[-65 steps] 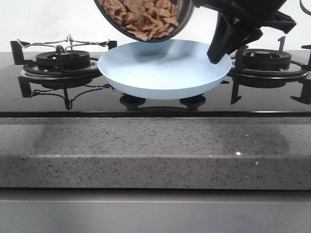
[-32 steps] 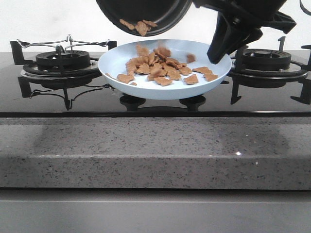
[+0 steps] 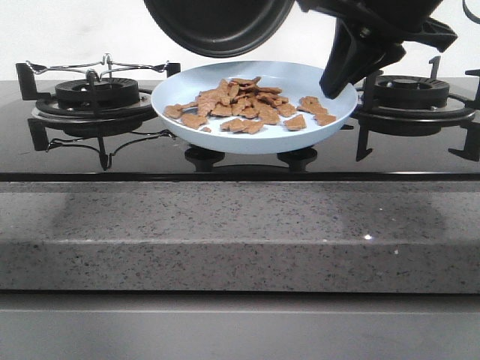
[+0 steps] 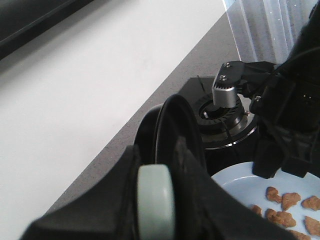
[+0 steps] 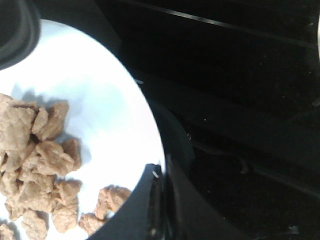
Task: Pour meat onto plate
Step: 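Tilt the pan with the left gripper, tipping meat onto the plate, then return the pan to its burner with the left gripper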
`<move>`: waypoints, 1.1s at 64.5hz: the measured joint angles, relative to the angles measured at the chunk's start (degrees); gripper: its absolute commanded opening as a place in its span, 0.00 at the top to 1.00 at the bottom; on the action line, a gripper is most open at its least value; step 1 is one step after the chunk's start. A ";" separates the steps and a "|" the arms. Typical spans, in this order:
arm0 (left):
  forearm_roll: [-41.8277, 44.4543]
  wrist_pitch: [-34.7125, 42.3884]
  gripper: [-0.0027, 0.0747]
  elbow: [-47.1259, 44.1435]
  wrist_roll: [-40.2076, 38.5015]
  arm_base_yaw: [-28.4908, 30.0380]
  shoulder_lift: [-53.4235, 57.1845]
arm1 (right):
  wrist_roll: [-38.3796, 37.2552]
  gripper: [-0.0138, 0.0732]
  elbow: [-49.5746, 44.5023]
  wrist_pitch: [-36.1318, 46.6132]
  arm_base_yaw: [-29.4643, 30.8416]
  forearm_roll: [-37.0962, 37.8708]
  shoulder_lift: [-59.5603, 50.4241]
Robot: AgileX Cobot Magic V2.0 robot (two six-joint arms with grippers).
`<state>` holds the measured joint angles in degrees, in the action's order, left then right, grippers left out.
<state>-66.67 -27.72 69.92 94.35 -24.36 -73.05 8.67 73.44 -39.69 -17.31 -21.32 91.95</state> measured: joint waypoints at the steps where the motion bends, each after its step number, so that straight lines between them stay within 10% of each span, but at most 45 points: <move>1: 0.00 0.00 0.99 0.00 0.00 0.00 0.00 | 0.00 0.97 0.00 0.00 0.00 0.00 0.00; 23: 0.00 2.18 0.99 0.27 -12.66 2.61 0.00 | 0.00 0.97 0.00 0.00 0.00 0.00 0.00; 40: -5.63 -4.02 0.99 3.98 -30.22 18.65 -3.71 | 0.00 0.97 0.00 0.00 0.00 0.00 0.00; 71: -32.54 -20.72 0.99 4.20 -36.77 39.43 -20.13 | 0.00 0.97 0.00 0.00 0.00 0.00 0.00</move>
<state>-99.22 -48.45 74.12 57.58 15.07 -93.18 8.67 73.44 -39.69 -17.31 -21.32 91.95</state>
